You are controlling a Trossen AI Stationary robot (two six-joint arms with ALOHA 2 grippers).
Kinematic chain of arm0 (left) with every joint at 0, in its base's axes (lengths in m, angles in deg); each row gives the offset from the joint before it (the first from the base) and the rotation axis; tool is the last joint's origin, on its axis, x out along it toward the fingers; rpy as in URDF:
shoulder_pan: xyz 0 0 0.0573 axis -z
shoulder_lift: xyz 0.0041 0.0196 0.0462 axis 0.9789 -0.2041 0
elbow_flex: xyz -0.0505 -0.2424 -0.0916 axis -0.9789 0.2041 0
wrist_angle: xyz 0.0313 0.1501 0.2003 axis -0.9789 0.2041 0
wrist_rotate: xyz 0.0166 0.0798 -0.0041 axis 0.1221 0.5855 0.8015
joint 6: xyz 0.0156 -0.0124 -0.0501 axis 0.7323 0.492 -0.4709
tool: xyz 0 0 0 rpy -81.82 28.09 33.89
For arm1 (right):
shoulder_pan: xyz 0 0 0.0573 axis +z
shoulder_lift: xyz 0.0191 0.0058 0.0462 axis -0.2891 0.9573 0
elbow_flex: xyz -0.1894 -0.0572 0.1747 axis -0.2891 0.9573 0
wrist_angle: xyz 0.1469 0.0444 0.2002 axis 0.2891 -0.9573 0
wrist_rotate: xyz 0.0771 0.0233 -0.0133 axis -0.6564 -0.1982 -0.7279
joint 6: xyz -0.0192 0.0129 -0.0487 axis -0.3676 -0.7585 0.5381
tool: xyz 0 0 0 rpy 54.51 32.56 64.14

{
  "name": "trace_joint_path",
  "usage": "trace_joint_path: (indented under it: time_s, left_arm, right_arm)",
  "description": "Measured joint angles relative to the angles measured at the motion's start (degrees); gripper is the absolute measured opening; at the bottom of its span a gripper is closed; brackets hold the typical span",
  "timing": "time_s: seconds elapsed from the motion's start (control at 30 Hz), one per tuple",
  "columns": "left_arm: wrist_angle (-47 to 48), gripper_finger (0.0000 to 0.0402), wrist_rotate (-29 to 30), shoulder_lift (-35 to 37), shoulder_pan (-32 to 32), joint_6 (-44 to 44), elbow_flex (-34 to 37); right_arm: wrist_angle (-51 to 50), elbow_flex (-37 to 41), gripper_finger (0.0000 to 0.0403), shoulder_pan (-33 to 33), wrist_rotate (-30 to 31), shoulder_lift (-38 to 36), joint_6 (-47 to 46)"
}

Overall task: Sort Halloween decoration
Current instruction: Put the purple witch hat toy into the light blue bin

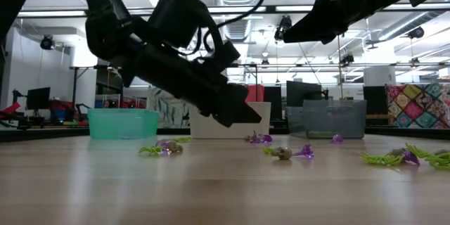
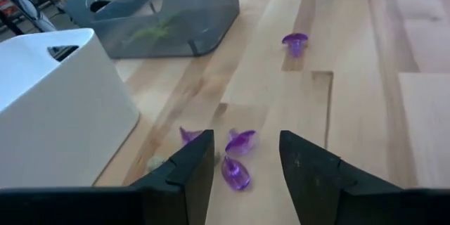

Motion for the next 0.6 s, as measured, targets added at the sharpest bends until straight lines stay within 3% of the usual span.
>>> trace_joint_path:
  time_s: [0.6]
  left_arm:
    - [-6.5,0.0128,0.0,-4.3,-1.4,0.9,0.1]
  right_arm:
    - [0.8,0.0,0.0091,-0.1,0.0,0.0,-0.6]
